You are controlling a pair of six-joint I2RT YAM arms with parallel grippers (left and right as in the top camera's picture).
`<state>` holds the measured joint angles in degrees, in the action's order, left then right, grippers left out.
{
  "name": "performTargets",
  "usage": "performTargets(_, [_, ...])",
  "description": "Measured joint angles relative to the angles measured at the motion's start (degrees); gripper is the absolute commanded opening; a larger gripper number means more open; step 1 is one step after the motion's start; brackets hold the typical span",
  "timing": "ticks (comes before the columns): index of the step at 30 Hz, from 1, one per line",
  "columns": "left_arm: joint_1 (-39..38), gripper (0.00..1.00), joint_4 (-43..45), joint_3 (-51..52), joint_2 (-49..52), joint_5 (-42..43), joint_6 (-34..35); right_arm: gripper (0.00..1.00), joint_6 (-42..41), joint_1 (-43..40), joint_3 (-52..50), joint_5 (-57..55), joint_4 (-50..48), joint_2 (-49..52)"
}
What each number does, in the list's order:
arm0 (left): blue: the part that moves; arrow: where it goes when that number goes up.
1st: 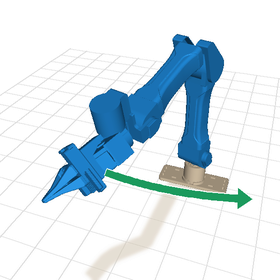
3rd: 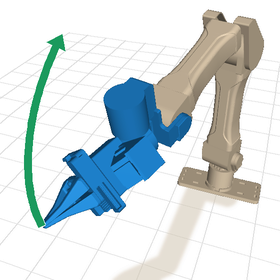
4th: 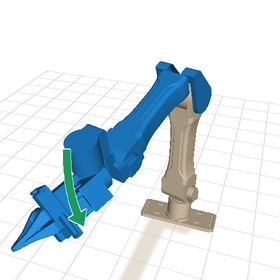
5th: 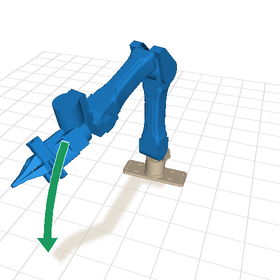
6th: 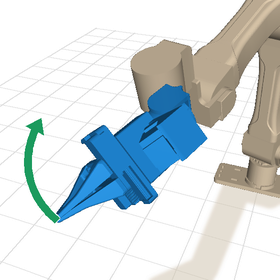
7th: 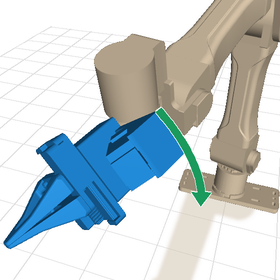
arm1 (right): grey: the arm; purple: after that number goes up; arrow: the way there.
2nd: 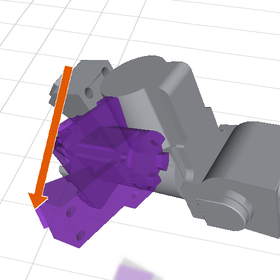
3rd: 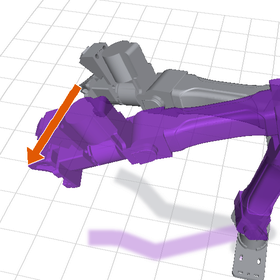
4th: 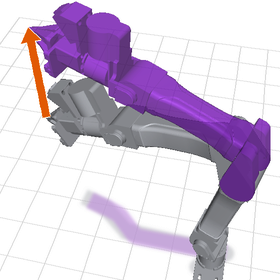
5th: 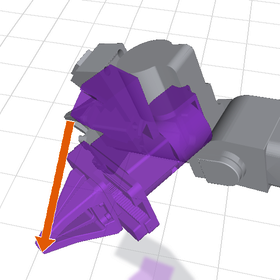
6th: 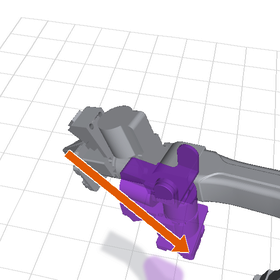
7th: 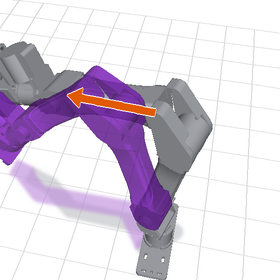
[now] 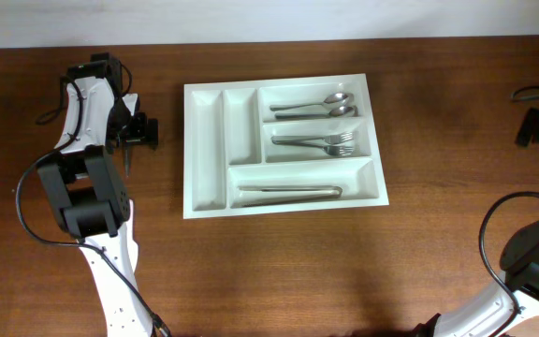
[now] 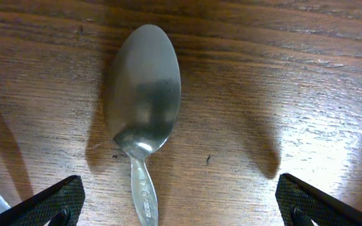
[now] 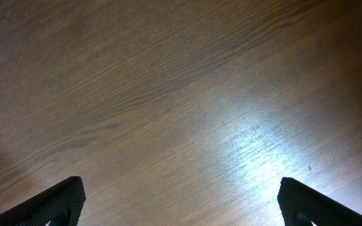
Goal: Pack container
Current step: 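Lower the left gripper onto the right spoon and close on its handle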
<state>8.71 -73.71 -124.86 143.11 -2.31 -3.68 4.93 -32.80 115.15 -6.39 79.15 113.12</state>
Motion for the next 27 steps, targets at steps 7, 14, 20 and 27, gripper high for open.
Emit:
performTargets(7, [0.0,0.99,0.5,1.1,0.0,0.4,0.0,0.99,0.0,0.0,0.0,0.0,0.0,0.0])
performTargets(14, [0.1,0.96,0.7,1.2,0.0,0.4,0.0,0.99,0.0,0.0,0.0,0.0,0.0,0.0])
performTargets(20, [0.1,0.61,1.1,1.2,0.0,0.8,0.0,0.99,0.0,0.0,0.0,0.0,0.0,0.0])
performTargets(27, [0.0,0.40,1.6,1.2,0.0,0.9,0.1,0.99,0.0,0.0,0.0,0.0,0.0,0.0])
